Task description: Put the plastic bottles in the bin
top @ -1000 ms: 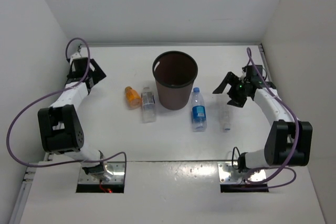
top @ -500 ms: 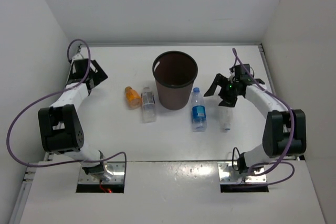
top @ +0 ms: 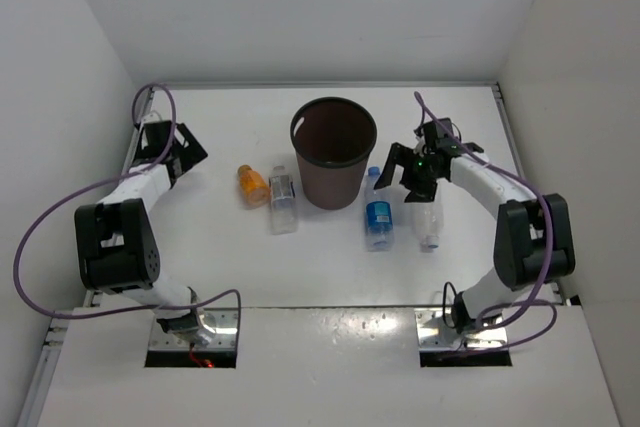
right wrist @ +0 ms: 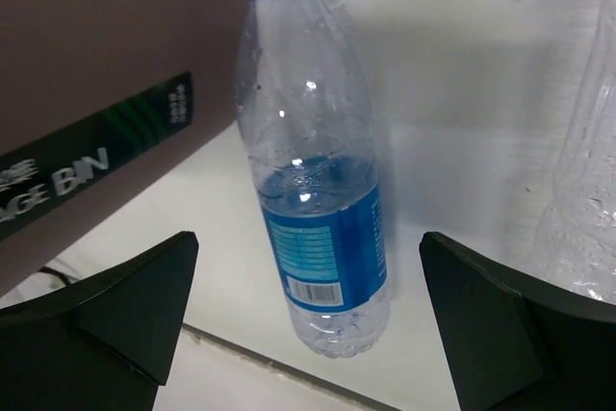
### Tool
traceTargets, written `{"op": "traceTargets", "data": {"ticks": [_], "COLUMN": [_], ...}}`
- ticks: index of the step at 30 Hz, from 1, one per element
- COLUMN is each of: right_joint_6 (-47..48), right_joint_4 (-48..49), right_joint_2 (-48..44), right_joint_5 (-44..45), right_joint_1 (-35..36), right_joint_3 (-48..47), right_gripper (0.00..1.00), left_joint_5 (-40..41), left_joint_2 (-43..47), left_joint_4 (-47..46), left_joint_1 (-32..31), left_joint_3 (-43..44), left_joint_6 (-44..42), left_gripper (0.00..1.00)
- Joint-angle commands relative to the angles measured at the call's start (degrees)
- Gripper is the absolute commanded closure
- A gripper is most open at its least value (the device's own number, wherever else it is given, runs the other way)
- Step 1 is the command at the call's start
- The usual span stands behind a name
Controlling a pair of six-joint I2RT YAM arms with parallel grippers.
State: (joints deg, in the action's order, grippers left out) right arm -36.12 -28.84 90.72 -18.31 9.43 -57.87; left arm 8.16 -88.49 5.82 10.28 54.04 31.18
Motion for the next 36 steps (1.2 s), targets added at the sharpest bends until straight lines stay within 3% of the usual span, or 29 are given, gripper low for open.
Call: {"op": "traceTargets", "data": {"ticks": [1,17,24,31,36], "right_joint_6": [1.58,-1.58,-2.64,-3.17,-3.17], "right_joint_4": [-1.83,-5.53,-7.89,-7.90,-13.07], "right_joint_2": [2.17,14.74,20.10,20.56,16.26], "right_joint_5": [3.35,8.55,9.25,10.31,14.87], "right_joint_1": [1.56,8.32,9.37,9.38,9.38], "right_joint_3": [-2.34,-8.40,-10.16,-10.94,-17.79], "right_gripper": [0.00,0.00,0.20,0.56,0.67], "left_joint_5": [-0.43,-2.27,-2.27,-2.27,-2.27], "left_joint_2": [2.09,2.62,2.09,1.56,1.56], "left_joint_4": [-1.96,-4.33,-4.33,-5.39,-5.91], "left_joint_1": [0.79,0.79,0.27,0.26,0.26], "left_joint_3": [-2.00,-4.30,-4.30,-4.30,-5.44], "left_joint_6": [1.08,2.75,2.13,2.13,2.13], "left_gripper": [0.00,0.00,0.00,0.00,0.00]}}
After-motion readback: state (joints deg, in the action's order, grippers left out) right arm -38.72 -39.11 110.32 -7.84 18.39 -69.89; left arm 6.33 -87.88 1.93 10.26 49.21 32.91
